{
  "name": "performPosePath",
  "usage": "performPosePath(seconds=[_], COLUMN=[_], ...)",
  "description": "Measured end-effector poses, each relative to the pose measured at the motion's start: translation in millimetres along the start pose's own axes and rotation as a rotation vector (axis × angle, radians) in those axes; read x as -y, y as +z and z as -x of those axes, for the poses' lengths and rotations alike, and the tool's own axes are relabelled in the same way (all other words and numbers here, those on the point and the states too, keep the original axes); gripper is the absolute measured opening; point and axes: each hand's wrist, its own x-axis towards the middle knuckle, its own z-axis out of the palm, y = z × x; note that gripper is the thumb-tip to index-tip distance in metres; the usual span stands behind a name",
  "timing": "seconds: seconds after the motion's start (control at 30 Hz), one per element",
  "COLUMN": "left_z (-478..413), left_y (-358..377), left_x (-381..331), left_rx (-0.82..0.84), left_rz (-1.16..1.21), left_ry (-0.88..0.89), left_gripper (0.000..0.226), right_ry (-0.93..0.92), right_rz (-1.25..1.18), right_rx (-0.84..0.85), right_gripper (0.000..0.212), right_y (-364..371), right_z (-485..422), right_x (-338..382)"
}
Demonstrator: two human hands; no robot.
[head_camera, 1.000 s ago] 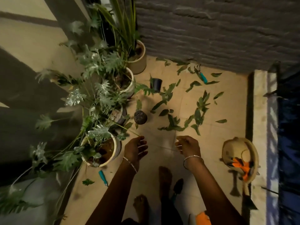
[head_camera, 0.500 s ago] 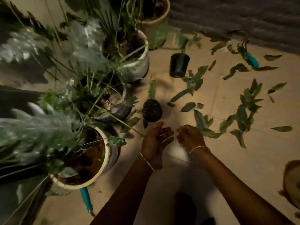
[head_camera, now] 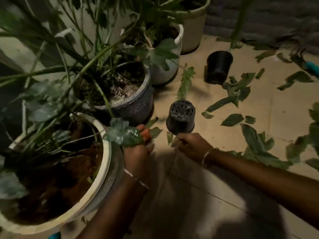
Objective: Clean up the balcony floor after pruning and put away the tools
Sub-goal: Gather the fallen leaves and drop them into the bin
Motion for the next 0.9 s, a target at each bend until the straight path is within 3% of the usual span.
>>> performPosePath(seconds=[0.07, 0.3, 0.43, 0.6, 0.73, 0.83, 0.9], left_z=[4, 14, -1, 4, 0, -5, -6], left_y=[4, -12, -19, -22, -26, -26, -25], left_x=[-6, -19, -15, -12, 3, 15, 19], left_rx=[0.014, -0.067, -0.131, -0.053, 0.001, -0.036, -0.065], left_rz=[-0.044, -0.165, -0.11, -0.098, -0.062, -0.089, -0.181], left_ry=[0.031, -0.008, -0.126, -0.234, -0.339, -0.383, -0.414], left_gripper=[0.019, 0.027, 0.024, 0.028, 0.024, 0.018, 0.014], right_ry=[0.009, 0.013, -0.11, -0.164, -0.305, -0.405, -0.399], right_rz=[0.008, 0.256, 0.444, 0.454, 0.527, 0.55, 0.434], right_rx=[0.083, 0.11, 0.111, 0.095, -0.107, -0.164, -0.267], right_gripper=[0.015, 0.079, 0.09, 0.075, 0.035, 0.017, 0.013], right_y=[-5, 41, 49, 60, 84, 90, 88], right_z=[-18, -94, -121, -135, -110, -81, -61], right_x=[13, 23, 14, 9, -2, -10, -16])
